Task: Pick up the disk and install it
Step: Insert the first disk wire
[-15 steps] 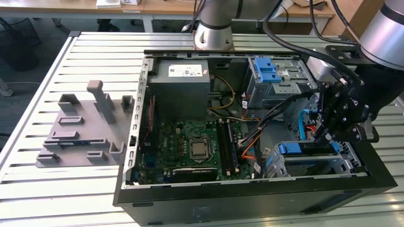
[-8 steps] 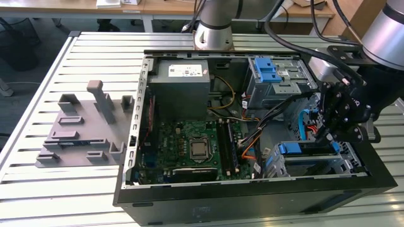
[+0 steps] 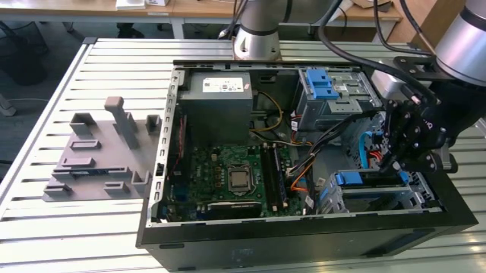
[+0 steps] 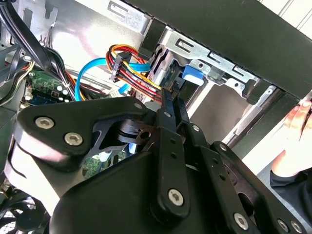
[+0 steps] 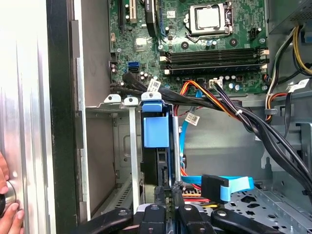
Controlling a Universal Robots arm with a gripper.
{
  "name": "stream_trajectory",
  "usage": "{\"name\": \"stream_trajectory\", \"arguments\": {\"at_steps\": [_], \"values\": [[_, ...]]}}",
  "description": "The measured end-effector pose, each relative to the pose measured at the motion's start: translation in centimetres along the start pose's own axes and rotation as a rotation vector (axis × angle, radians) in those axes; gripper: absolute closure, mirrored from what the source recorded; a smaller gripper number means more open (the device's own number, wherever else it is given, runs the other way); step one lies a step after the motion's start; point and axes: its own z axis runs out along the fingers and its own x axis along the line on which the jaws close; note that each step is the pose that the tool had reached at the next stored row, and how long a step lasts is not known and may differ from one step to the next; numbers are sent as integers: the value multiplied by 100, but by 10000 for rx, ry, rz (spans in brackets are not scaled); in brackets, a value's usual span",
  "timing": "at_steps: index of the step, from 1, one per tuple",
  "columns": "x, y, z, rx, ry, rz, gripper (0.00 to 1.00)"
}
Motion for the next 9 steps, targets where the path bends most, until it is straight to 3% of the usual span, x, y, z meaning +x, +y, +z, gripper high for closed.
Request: {"name": "stream_trajectory", "arguments": {"at_steps": [9], "values": [[-3,0,42,-3,1,0,83]]}}
